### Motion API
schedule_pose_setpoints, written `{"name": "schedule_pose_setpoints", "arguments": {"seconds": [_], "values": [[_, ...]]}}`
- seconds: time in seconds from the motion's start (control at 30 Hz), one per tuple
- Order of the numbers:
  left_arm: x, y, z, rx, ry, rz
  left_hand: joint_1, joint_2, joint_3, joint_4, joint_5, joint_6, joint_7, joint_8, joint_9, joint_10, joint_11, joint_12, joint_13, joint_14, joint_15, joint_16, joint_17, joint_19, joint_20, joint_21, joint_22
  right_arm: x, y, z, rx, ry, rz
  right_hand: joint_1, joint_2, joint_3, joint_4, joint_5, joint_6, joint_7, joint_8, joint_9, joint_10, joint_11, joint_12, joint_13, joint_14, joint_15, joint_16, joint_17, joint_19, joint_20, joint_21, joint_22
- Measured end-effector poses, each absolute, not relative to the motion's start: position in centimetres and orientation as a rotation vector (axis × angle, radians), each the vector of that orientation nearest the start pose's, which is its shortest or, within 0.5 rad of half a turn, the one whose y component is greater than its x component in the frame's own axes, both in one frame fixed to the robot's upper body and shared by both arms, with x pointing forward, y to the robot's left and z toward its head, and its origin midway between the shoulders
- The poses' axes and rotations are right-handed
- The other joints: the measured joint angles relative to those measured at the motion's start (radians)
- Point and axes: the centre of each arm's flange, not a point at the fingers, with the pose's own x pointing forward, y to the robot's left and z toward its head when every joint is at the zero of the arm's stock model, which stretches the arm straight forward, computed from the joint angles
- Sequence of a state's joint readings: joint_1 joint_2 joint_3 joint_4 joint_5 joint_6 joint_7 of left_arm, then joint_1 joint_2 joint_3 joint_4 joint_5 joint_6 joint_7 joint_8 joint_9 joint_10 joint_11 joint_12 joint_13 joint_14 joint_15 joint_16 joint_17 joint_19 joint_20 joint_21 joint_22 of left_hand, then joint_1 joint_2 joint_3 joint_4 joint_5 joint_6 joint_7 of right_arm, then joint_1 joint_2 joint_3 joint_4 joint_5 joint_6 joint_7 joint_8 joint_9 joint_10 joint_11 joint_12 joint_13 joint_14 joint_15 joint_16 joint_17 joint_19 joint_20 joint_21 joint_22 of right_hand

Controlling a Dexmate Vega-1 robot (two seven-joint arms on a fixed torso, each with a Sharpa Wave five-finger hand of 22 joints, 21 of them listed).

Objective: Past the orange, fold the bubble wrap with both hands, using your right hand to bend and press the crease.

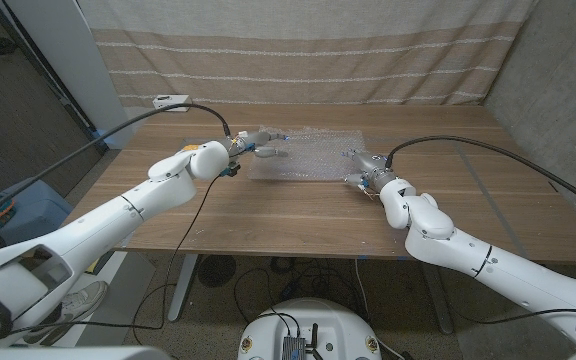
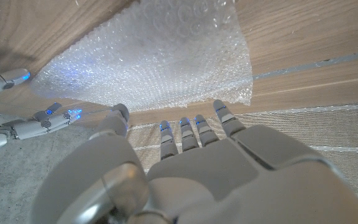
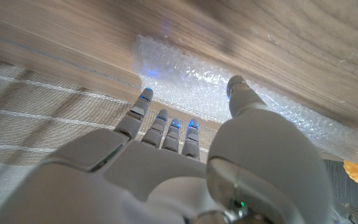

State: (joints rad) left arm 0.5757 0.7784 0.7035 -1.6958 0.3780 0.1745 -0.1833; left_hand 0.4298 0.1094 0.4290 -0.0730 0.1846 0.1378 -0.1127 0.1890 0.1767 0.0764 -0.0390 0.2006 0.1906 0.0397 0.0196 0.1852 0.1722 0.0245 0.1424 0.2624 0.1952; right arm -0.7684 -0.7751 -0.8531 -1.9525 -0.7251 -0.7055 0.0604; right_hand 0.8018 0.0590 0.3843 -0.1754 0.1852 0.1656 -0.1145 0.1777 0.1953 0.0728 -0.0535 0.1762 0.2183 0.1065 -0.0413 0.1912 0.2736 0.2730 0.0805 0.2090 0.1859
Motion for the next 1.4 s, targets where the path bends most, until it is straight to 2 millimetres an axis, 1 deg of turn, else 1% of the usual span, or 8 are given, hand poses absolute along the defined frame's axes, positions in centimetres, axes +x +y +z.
{"name": "schedule_pose_setpoints", "arguments": {"seconds": [0.2, 0.47, 0.73, 0.87, 0.93, 1.1, 1.3, 1.4], "values": [[63.2, 19.8, 5.9, 1.383, -0.537, -0.189, -0.011, 0.0, -0.001, 0.001, 0.0, 0.011, 0.005, 0.0, 0.0, 0.01, 0.0, 0.001, 0.0, 0.004, 0.003, 0.001, 0.0, 0.012, 0.012, 0.0, 0.0, 58.7, -17.7, -3.9, -1.573, -0.366, -0.166, 0.029, -0.003, 0.007, -0.007, 0.0, 0.004, -0.004, 0.008, 0.0, 0.006, -0.006, 0.006, 0.0, 0.0, 0.0, 0.0, -0.005, 0.006, -0.006, 0.0, 0.0], [64.6, 20.1, 5.1, 1.368, -0.493, -0.208, -0.021, 0.0, -0.006, -0.004, 0.0, 0.029, 0.002, 0.0, 0.0, 0.056, 0.01, 0.015, 0.0, 0.037, 0.006, 0.001, 0.0, 0.037, 0.047, 0.0, 0.0, 59.6, -18.1, -4.6, -1.593, -0.35, -0.199, 0.049, 0.002, 0.017, -0.013, 0.0, 0.004, -0.004, 0.011, 0.0, 0.009, -0.009, 0.013, -0.001, 0.001, 0.001, 0.006, -0.009, 0.009, -0.009, 0.0, 0.0], [66.1, 19.9, 4.3, 1.352, -0.453, -0.258, -0.032, 0.011, -0.006, -0.004, 0.0, 0.021, -0.006, -0.005, 0.0, 0.052, 0.014, 0.015, 0.0, 0.037, 0.005, 0.001, 0.0, 0.037, 0.047, 0.0, 0.0, 60.6, -18.2, -5.2, -1.605, -0.367, -0.218, 0.104, 0.007, 0.039, -0.008, 0.009, 0.056, -0.011, 0.027, -0.005, 0.053, -0.023, 0.031, -0.005, 0.046, 0.001, 0.027, -0.018, 0.047, -0.032, 0.015, 0.0], [66.8, 19.9, 3.9, 1.346, -0.435, -0.281, -0.038, 0.017, -0.005, -0.003, -0.004, 0.018, -0.001, -0.005, 0.0, 0.052, 0.014, 0.015, 0.0, 0.032, -0.005, 0.001, 0.003, 0.037, 0.047, 0.005, 0.0, 61.1, -18.2, -5.5, -1.605, -0.384, -0.225, 0.125, 0.015, 0.043, -0.003, 0.012, 0.085, -0.013, 0.033, -0.005, 0.085, -0.023, 0.039, -0.005, 0.08, 0.002, 0.044, -0.018, 0.074, -0.049, 0.022, 0.0], [67.2, 20.1, 3.7, 1.346, -0.421, -0.278, -0.049, 0.018, -0.003, -0.001, -0.004, 0.035, 0.015, -0.004, 0.0, 0.061, 0.011, 0.015, 0.0, 0.039, -0.012, 0.001, 0.003, 0.04, 0.043, 0.004, -0.002, 61.0, -17.9, -5.3, -1.602, -0.412, -0.224, 0.136, 0.025, 0.045, -0.001, 0.011, 0.114, -0.016, 0.041, -0.005, 0.116, -0.024, 0.05, -0.007, 0.106, 0.003, 0.055, -0.018, 0.095, -0.051, 0.03, 0.0], [67.7, 19.8, 3.3, 1.331, -0.411, -0.319, -0.074, 0.042, 0.006, 0.014, -0.004, 0.073, 0.104, 0.004, 0.0, 0.086, 0.005, 0.018, 0.0, 0.053, -0.025, 0.001, 0.0, 0.045, 0.04, 0.001, -0.003, 61.9, -17.8, -5.9, -1.606, -0.447, -0.239, 0.176, 0.06, 0.042, 0.011, -0.004, 0.265, -0.031, 0.079, -0.005, 0.245, -0.042, 0.08, -0.009, 0.229, 0.0, 0.122, -0.005, 0.168, -0.071, 0.057, 0.001], [68.2, 19.8, 2.8, 1.329, -0.394, -0.345, -0.086, 0.054, 0.01, 0.026, -0.004, 0.093, 0.123, 0.004, 0.0, 0.097, 0.005, 0.023, 0.0, 0.065, -0.038, 0.001, 0.0, 0.057, 0.028, 0.004, -0.003, 62.1, -17.3, -5.9, -1.596, -0.538, -0.276, 0.185, 0.073, 0.001, 0.026, -0.014, 0.641, 0.006, 0.162, -0.014, 0.544, -0.034, 0.151, -0.014, 0.425, -0.007, 0.244, 0.039, 0.258, -0.096, 0.105, 0.01], [68.2, 19.6, 2.7, 1.328, -0.391, -0.362, -0.086, 0.054, 0.01, 0.026, -0.004, 0.101, 0.116, 0.004, 0.0, 0.098, 0.003, 0.023, 0.0, 0.065, -0.038, 0.001, 0.0, 0.059, 0.026, 0.004, -0.003, 62.4, -17.1, -6.0, -1.602, -0.591, -0.305, 0.188, 0.092, -0.001, 0.025, -0.014, 0.733, 0.024, 0.19, -0.01, 0.615, -0.03, 0.168, -0.014, 0.464, -0.012, 0.258, 0.039, 0.274, -0.109, 0.114, 0.012]]}}
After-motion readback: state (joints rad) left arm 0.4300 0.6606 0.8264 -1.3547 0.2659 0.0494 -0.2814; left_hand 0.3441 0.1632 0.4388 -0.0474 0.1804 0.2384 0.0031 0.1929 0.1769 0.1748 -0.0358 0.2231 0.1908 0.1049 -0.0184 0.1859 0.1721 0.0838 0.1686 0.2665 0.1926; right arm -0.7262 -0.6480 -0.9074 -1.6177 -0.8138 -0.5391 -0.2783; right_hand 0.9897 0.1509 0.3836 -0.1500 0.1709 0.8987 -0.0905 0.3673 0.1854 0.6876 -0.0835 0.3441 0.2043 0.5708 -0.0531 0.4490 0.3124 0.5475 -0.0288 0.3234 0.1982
